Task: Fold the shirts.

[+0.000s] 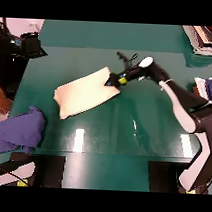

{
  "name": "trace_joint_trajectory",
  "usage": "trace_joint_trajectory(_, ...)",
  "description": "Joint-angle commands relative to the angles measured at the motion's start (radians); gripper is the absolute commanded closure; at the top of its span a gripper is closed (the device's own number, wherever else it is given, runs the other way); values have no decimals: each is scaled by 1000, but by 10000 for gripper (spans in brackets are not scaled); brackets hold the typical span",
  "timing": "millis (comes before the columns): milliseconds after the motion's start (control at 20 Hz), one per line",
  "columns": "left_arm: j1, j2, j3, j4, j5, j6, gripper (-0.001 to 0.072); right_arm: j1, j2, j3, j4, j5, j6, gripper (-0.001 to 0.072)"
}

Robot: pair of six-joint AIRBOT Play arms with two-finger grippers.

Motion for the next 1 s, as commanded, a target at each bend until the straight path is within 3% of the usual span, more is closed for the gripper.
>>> trace_joint_trajectory(0,-108,1,0,-2,8,0,686,-142,80,26,3,16,-1,697)
trace_joint_trajectory(300,-301,1,0,-3,129,0,685,-565,281,26,-161,62,2,696)
trace_joint_trajectory(550,-362,1,0,-6,159,-8,685,-905,322,26,-180,31,0,697)
trace_joint_trajectory(950,-376,1,0,-15,158,-11,685,-1109,307,27,-142,-108,-32,697)
